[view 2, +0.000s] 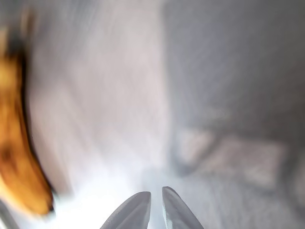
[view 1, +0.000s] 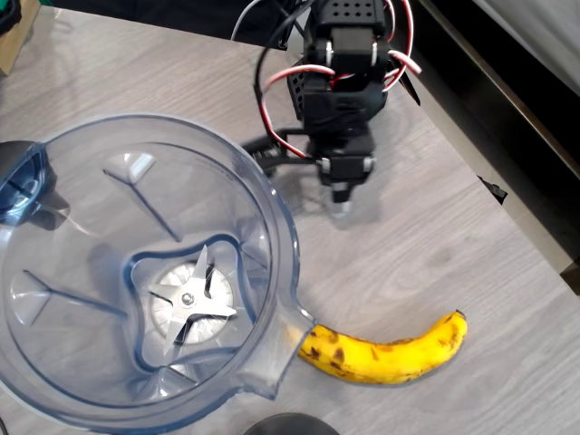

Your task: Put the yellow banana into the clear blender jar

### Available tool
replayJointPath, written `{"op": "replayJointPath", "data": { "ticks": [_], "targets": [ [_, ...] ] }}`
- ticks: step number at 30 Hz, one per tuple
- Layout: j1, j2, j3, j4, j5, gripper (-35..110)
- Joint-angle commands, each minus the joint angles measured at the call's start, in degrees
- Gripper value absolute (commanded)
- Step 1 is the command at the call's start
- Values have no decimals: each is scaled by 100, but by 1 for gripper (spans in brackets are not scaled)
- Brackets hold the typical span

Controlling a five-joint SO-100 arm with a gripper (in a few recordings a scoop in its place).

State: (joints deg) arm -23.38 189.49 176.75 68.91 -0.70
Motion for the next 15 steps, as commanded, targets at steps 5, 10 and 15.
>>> {"op": "replayJointPath", "data": {
  "ticks": [5,10,15],
  "targets": [
    [-677,-114,-993,-1002,-70,0],
    [-879,-2751,-3551,-923,202,0],
    [-993,-5370,-6047,-325,527,0]
  ]
}}
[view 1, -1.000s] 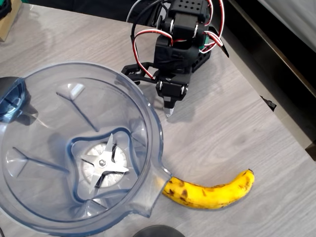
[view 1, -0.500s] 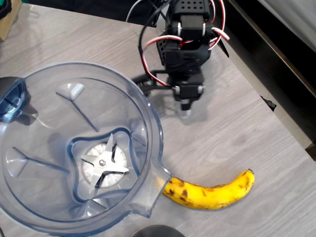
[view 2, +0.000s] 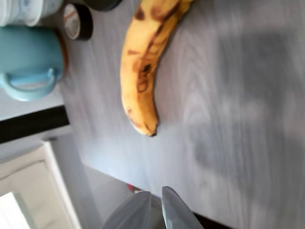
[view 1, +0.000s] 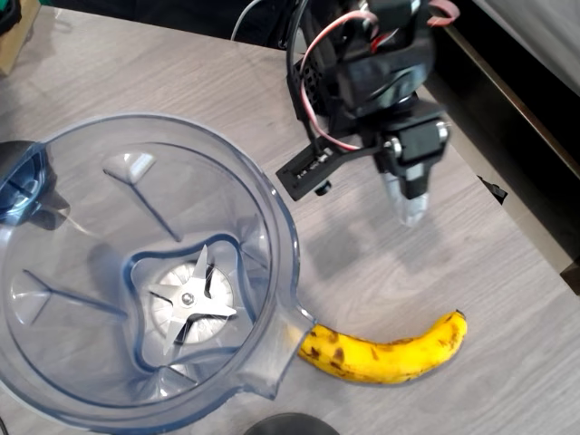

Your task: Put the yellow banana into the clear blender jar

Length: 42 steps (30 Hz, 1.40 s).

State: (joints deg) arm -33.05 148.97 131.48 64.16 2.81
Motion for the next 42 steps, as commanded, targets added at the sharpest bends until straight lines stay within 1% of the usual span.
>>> {"op": "replayJointPath", "data": {
  "ticks": [1,6,10,12,14,17,20,32,42],
  "targets": [
    [-9,-1635,-1819,149,202,0],
    [255,-3507,-3437,422,334,0],
    [457,-5212,-4948,1090,378,2],
    [519,-6038,-5687,1477,483,12],
    [580,-6662,-6196,1749,984,17],
    [501,-7014,-6258,1731,1195,21],
    [457,-7295,-6258,1635,1195,30],
    [475,-8121,-6258,1239,1151,30],
    [264,-8552,-6258,905,1116,30]
  ]
}}
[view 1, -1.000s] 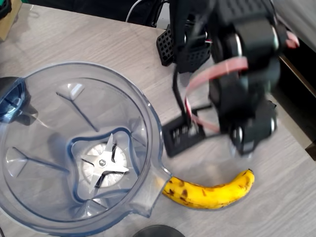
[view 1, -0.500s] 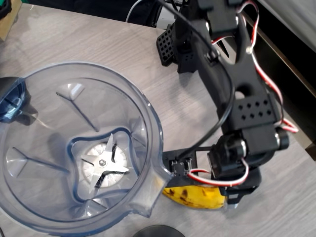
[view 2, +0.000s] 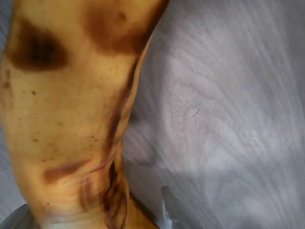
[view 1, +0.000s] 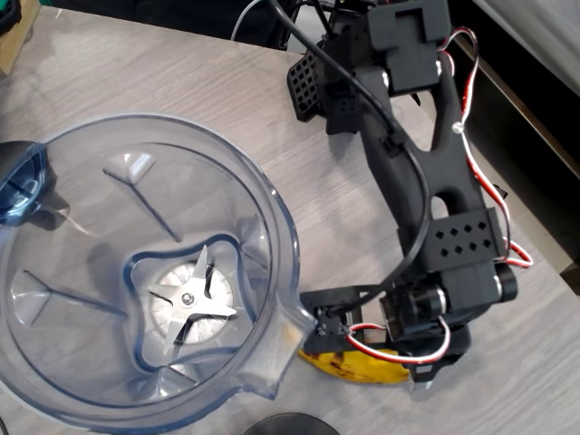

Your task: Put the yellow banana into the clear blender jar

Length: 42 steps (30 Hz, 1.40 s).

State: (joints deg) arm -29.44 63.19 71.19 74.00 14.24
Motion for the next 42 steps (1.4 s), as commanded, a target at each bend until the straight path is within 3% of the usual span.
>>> {"op": "replayJointPath", "data": {
  "ticks": [1,12,22,25,42],
  "targets": [
    [-141,9,-229,-88,-26,30],
    [-290,-782,-1485,729,-26,18],
    [-378,-2109,-3814,2101,-26,14],
    [-431,-2900,-5423,2892,-18,14],
    [-554,-1547,-5906,2909,70,16]
  ]
}}
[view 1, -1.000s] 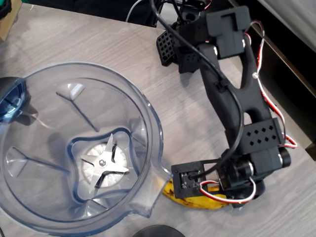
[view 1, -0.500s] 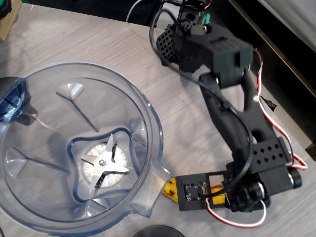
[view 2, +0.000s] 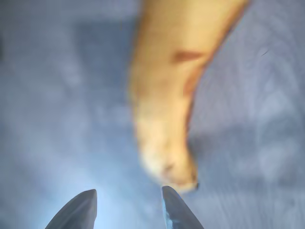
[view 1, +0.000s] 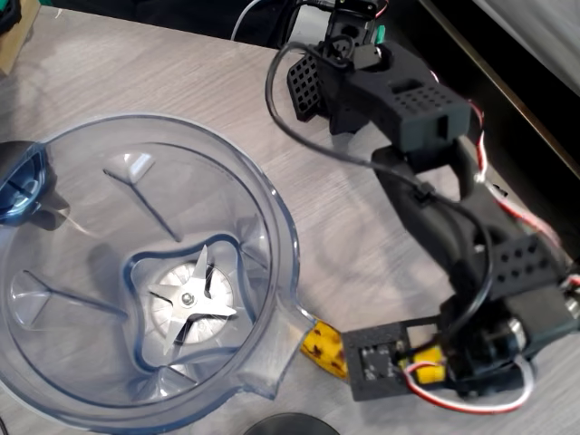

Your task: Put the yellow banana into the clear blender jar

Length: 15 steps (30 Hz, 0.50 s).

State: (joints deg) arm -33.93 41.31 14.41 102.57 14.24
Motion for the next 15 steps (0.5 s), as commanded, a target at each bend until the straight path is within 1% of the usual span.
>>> {"op": "replayJointPath", "data": {
  "ticks": [1,10,13,15],
  "targets": [
    [-114,642,-211,62,70,16],
    [18,185,-123,62,26,16],
    [9,290,35,79,-413,15],
    [0,466,211,79,-668,27]
  ]
}}
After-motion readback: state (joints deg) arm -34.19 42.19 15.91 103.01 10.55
